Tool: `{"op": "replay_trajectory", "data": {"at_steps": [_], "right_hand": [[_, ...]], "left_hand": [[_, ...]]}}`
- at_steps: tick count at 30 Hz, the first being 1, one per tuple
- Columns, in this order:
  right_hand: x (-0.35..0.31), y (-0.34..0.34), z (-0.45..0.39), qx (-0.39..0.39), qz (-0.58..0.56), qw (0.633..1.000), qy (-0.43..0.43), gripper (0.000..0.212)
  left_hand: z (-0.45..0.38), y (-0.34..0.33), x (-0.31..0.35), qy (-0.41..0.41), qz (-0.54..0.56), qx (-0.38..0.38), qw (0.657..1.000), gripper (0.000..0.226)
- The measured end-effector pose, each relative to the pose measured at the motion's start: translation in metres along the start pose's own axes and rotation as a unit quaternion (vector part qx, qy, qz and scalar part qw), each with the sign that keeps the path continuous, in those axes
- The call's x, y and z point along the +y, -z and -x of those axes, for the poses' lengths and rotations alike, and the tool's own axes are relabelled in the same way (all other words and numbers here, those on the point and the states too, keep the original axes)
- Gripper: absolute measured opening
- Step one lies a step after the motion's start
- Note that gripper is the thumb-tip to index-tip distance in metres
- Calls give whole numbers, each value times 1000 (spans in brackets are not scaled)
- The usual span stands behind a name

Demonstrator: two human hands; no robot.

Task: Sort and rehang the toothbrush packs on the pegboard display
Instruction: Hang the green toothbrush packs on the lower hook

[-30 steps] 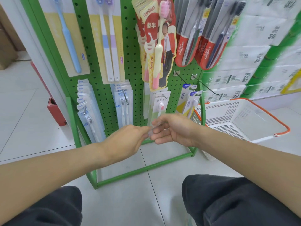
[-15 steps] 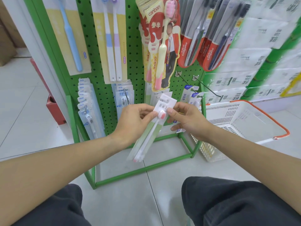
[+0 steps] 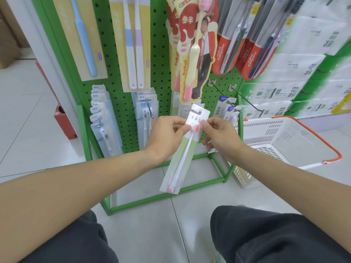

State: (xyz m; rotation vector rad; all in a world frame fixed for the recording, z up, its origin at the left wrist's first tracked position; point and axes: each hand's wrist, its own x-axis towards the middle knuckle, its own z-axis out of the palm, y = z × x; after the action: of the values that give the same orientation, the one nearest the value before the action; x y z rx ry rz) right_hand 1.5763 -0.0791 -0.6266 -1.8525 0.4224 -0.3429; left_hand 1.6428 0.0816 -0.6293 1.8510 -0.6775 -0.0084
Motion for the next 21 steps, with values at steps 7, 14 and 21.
{"op": "replay_trajectory", "data": {"at_steps": [7,14,21], "right_hand": [[-2,0,-5,2,59,998,3,23],[-6,9,-16,1,173,984,42,27],[-6,10,-21,-15,227,972,53,31]], "left_hand": [[-6,-7,-9,27,-6,-16,999,8],[-18,-8,-23,92,-8,13,996,15],[-38,-4,-33,106,-32,39,993,26]]}}
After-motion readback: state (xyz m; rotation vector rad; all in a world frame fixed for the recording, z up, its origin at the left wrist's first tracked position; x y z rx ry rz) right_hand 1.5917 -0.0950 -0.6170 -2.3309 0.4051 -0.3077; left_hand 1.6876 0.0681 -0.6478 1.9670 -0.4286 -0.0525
